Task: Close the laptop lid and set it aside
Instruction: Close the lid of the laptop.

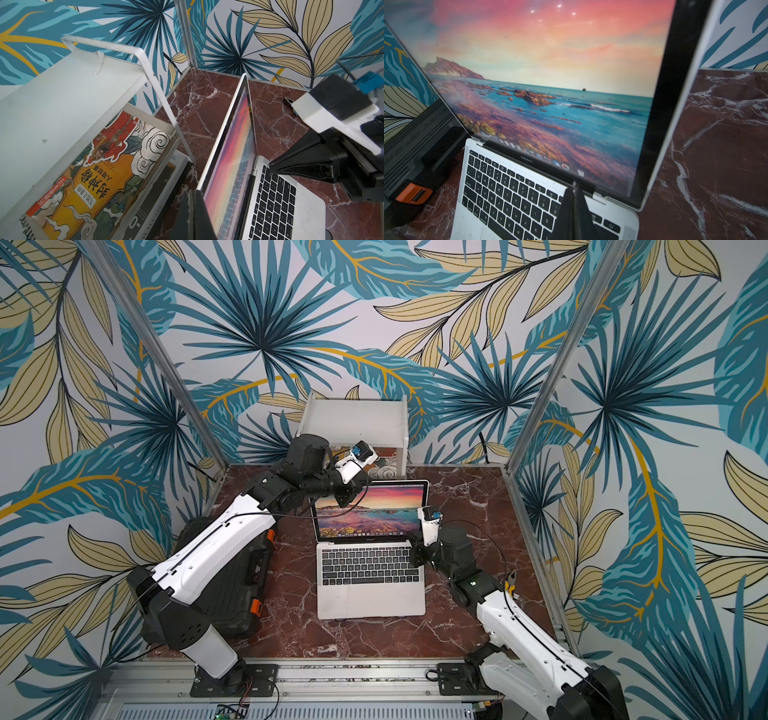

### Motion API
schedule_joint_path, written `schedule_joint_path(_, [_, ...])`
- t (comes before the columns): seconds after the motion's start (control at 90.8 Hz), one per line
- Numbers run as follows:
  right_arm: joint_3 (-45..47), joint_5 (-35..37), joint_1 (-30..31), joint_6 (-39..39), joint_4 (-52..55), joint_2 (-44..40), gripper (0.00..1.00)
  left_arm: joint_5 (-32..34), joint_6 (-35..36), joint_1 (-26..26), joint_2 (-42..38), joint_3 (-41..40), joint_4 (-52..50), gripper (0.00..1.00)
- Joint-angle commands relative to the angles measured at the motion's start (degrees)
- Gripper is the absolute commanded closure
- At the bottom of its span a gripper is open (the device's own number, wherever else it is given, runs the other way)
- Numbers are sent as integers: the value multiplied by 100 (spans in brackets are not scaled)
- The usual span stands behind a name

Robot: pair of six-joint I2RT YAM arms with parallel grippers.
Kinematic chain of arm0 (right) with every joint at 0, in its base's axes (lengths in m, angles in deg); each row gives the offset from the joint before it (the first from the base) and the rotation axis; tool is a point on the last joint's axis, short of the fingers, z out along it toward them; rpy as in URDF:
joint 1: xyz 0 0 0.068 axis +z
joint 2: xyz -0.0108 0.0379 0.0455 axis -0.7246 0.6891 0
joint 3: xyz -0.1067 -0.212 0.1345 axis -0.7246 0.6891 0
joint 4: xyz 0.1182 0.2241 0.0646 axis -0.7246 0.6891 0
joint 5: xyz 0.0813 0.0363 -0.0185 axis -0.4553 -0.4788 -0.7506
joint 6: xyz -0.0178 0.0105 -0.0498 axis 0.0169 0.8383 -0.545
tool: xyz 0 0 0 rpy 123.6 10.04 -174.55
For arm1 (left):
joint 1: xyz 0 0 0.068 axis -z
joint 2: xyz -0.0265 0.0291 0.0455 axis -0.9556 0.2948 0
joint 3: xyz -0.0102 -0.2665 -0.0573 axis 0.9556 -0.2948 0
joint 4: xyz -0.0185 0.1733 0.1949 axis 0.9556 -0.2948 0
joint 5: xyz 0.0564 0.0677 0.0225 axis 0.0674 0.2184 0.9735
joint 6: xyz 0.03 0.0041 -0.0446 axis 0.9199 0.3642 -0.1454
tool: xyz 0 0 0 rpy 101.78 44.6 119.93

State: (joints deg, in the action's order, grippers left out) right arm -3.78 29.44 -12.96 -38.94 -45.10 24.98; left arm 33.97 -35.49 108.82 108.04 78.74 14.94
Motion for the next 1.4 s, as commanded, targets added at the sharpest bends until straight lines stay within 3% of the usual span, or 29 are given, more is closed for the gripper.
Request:
schedule_joint_path(0.0, [107,-164,31,-58,13,-50,96,48,-14,43,-77,126,-186,64])
schedule_joint_path(0.154, [186,-65,35,-8,14,-309,93,-331,293,-66,104,833,-450,23])
schedule_joint_path(0.253, [181,14,36,-21,117,-409,89,-918,635,-313,546,1763,-1188,20])
schedule_joint_path(0.397, [167,38,29,-28,170,-511,87,-1148,1901,-355,1646,4169,-3556,15])
schedule_joint_path(0.496, [140,20,33,-20,176,-550,87,-1051,2455,-336,2172,5005,-4415,14])
schedule_joint_path(0.628, [103,16,35,-28,263,-567,86,-1082,2591,-340,2152,4644,-4518,21])
schedule_joint_path(0.738, [122,77,28,-48,269,-578,86,-1146,2591,-336,2023,4268,-4383,21])
schedule_joint_path(1.388, [151,229,28,-82,235,-549,85,-1341,2541,-145,1907,3774,-4435,23])
